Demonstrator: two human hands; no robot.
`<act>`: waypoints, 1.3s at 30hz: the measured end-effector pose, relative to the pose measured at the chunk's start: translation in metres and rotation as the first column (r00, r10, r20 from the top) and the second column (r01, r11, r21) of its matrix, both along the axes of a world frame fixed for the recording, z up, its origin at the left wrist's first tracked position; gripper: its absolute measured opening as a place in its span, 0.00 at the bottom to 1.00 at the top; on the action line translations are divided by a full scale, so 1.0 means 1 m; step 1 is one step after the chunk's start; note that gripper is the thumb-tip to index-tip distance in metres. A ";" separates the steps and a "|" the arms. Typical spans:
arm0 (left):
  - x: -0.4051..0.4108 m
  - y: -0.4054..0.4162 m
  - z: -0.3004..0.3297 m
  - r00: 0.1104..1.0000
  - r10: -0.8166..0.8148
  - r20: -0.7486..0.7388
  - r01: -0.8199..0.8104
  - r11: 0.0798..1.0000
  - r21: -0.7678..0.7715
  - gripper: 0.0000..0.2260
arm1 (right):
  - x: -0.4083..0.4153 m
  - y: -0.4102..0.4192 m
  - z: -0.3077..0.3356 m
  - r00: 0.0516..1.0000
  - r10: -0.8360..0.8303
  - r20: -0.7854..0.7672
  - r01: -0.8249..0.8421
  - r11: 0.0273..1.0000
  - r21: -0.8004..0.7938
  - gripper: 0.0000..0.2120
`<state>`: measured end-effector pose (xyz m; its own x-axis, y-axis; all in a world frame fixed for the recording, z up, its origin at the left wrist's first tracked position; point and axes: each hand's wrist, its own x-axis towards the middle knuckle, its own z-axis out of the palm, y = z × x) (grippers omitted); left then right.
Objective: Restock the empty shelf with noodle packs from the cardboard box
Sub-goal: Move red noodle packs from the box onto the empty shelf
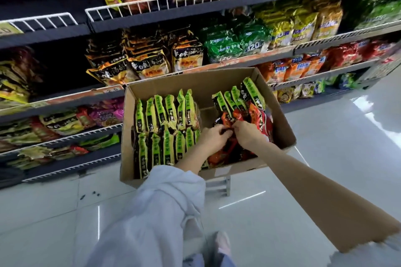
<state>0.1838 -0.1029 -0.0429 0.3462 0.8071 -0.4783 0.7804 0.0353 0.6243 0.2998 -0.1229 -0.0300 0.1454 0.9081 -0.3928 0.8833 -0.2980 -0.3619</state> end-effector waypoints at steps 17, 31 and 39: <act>-0.040 -0.006 -0.013 0.998 -0.053 -0.024 0.051 0.997 -0.063 0.23 | -0.026 0.009 -0.030 0.880 0.246 0.407 -0.186 0.966 -0.181 0.26; -0.036 -0.015 -0.016 1.000 0.015 0.010 -0.016 1.000 0.017 0.27 | -0.029 0.027 -0.033 0.965 0.136 0.225 -0.083 0.970 -0.228 0.11; -0.053 0.009 0.044 0.968 0.164 0.191 -0.190 0.974 0.126 0.27 | -0.015 0.034 0.015 0.950 -0.119 -0.287 0.117 0.993 -0.023 0.07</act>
<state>0.1308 -0.0940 0.0016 0.2609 0.9184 -0.2974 0.6453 0.0632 0.7613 0.2850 -0.0891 -0.0146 0.1312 0.8889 -0.4389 0.7004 -0.3964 -0.5935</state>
